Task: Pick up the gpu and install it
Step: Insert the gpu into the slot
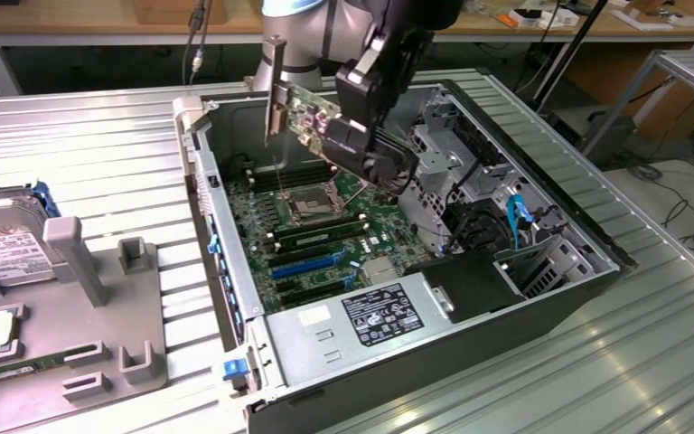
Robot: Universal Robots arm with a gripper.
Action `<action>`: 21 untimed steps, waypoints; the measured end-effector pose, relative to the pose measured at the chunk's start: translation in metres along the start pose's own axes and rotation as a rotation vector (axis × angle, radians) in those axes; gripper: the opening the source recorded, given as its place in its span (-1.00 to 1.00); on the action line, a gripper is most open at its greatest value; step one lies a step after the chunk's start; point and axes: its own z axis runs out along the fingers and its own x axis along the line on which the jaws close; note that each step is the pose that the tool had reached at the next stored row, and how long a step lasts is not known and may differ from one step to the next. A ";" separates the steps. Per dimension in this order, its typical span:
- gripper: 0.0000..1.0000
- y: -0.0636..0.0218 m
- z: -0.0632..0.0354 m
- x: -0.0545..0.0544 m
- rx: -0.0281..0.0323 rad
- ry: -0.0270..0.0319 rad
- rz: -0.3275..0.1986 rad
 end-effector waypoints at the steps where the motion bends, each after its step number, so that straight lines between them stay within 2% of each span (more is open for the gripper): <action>1: -0.47 0.0000 0.0000 0.000 -0.0001 0.0009 -0.021; 5: -0.47 0.0000 0.0000 0.000 -0.0002 0.0056 -0.130; 10: -0.47 0.0000 0.0000 0.000 -0.0003 0.0101 -0.235; 11: -0.47 0.0000 0.0000 0.000 -0.0003 0.0115 -0.266; 12: -0.47 0.0000 0.0000 0.000 -0.0004 0.0139 -0.323; 18: -0.47 0.0000 0.0000 0.000 -0.0005 0.0190 -0.442; 21: -0.47 0.0000 0.0000 0.000 -0.0007 0.0234 -0.542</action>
